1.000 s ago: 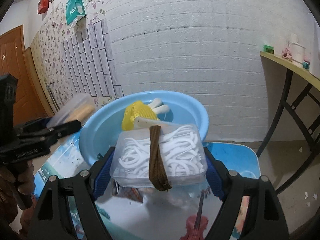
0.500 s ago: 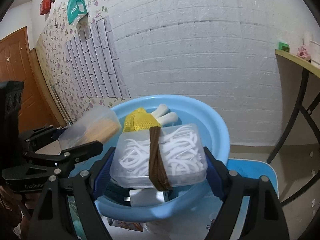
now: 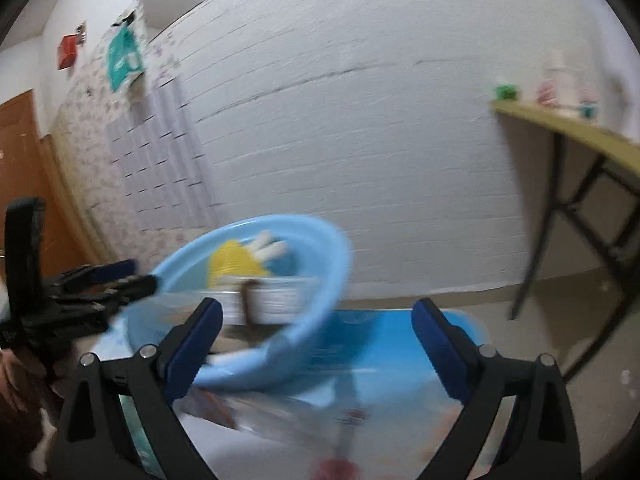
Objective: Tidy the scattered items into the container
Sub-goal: 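Carry both boxes over the basin and open both grippers to release, then swing the right gripper away from the basin while left hovers above it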
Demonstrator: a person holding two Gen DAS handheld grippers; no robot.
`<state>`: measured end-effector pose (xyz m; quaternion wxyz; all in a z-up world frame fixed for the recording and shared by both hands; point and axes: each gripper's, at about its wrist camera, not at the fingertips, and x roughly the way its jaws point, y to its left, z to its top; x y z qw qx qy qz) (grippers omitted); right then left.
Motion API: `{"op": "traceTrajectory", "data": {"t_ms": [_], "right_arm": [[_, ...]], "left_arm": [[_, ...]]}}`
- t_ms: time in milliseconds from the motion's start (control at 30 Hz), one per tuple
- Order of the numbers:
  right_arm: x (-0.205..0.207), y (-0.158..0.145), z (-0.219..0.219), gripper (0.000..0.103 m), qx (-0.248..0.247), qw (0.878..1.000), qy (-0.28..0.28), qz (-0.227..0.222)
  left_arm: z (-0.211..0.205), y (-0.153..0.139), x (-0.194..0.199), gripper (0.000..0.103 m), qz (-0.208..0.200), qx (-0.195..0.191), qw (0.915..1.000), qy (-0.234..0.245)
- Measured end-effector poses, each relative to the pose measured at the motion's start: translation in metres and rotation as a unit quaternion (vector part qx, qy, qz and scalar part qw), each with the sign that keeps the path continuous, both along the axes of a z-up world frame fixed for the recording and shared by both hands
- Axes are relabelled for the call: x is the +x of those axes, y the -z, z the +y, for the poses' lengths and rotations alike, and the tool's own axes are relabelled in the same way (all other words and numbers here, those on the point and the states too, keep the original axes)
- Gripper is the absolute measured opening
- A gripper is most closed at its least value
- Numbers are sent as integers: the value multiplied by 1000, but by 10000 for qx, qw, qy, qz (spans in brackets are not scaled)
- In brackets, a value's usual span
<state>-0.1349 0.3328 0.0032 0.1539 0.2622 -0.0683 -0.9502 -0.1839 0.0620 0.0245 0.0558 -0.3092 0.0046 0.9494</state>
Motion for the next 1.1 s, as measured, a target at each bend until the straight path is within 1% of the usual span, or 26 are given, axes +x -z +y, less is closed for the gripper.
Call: {"op": "traceTrajectory", "data": {"t_ms": [67, 167, 233, 267, 367, 467, 533, 600, 700, 867, 967, 1100], "right_arm": [[12, -4, 31, 97, 33, 9995, 316, 76], [35, -11, 90, 98, -34, 9963, 837, 178], [47, -12, 125, 98, -15, 9933, 1133, 204], [53, -12, 141, 98, 10, 9917, 1264, 222], [68, -9, 183, 98, 39, 9885, 1494, 233], [76, -7, 211, 97, -77, 9917, 1260, 244], [73, -9, 226, 98, -130, 9953, 928, 252], [65, -17, 238, 98, -71, 9979, 585, 268], [55, -30, 256, 97, -77, 9996, 62, 261], [39, -46, 294, 98, -340, 9975, -579, 229], [24, -51, 307, 97, -387, 9936, -1051, 141], [11, -45, 316, 97, -268, 9929, -1161, 62]], "left_arm": [[0, -3, 2, 78, -20, 152, 9998, -125], [3, -6, 4, 79, -3, 281, 9991, -317], [7, -9, 8, 80, 104, 345, 9982, -473], [10, -11, 11, 82, 205, 407, 9973, -576], [14, -16, 14, 85, 406, 547, 9947, -773], [21, -22, 16, 85, 559, 486, 9931, -910], [25, -25, 20, 85, 619, 458, 9928, -922], [27, -27, 25, 85, 645, 521, 9923, -923], [29, -26, 29, 86, 583, 520, 9907, -1112], [32, -26, 24, 86, 446, 353, 9885, -1400], [42, -24, 20, 86, 348, 182, 9895, -1388], [57, -21, 21, 86, 246, -134, 9922, -1213]]}}
